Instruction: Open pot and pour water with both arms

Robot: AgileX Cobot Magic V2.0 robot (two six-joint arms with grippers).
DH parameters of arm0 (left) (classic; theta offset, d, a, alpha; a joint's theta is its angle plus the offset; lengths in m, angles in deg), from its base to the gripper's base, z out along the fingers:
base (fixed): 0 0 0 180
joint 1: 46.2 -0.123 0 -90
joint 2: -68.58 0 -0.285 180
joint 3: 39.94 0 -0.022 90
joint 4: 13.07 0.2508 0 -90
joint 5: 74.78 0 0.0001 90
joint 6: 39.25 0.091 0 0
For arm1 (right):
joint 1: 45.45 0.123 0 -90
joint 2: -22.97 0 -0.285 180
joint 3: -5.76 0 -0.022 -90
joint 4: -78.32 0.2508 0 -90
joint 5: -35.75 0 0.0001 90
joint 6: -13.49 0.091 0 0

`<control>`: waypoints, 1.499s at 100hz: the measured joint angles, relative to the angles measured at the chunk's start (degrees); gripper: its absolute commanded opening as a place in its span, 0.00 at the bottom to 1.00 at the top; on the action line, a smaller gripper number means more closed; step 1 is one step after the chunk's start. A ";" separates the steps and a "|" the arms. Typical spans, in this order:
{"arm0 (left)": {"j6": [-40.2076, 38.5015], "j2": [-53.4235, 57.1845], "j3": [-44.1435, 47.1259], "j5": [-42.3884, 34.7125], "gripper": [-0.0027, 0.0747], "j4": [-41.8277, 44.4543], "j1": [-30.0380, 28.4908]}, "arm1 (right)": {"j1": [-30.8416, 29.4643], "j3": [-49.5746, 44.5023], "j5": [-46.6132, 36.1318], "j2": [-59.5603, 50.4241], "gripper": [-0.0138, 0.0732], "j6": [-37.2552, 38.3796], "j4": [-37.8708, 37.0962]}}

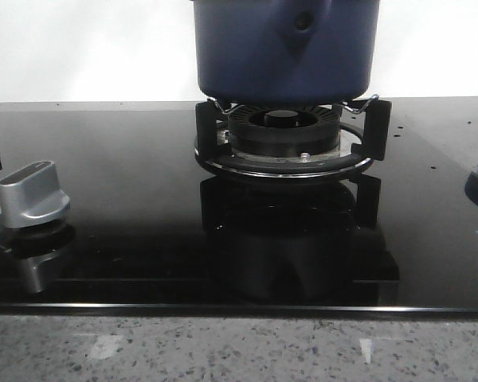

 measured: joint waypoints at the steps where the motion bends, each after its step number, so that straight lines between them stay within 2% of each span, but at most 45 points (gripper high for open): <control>1: 0.00 -0.01 0.00 0.00 0.39 0.00 -0.12 | -0.30 0.54 -0.01 0.94 0.67 -0.14 -0.15; 18: -0.23 0.71 0.00 0.22 0.39 1.11 -1.52 | -6.74 5.57 0.38 11.77 0.67 -0.52 -0.78; 34: -0.34 0.71 0.00 0.75 0.39 2.57 -1.51 | -10.41 9.25 -0.12 19.70 0.67 -0.62 -0.54; 58: -0.34 0.71 0.00 1.06 0.39 2.90 -1.51 | -14.39 11.74 -2.24 27.99 0.67 -0.62 1.56; 77: -0.34 0.71 0.00 1.15 0.39 2.90 -1.51 | -14.97 12.09 -3.36 33.26 0.67 -2.24 4.84; 87: -0.34 0.71 0.00 1.15 0.39 2.90 -1.51 | -14.97 12.09 -4.26 35.02 0.56 -2.44 5.49; 100: -0.34 0.71 0.00 1.15 0.39 2.90 -1.51 | -14.97 12.09 -5.02 35.91 0.29 -2.56 5.78; 116: -0.34 0.71 0.00 1.15 0.39 2.90 -1.51 | -14.97 12.22 -5.37 36.03 0.09 -2.56 5.98; 150: -0.42 0.71 0.00 1.15 0.39 2.91 -1.51 | -14.86 16.03 -1.81 36.03 0.08 -2.77 7.24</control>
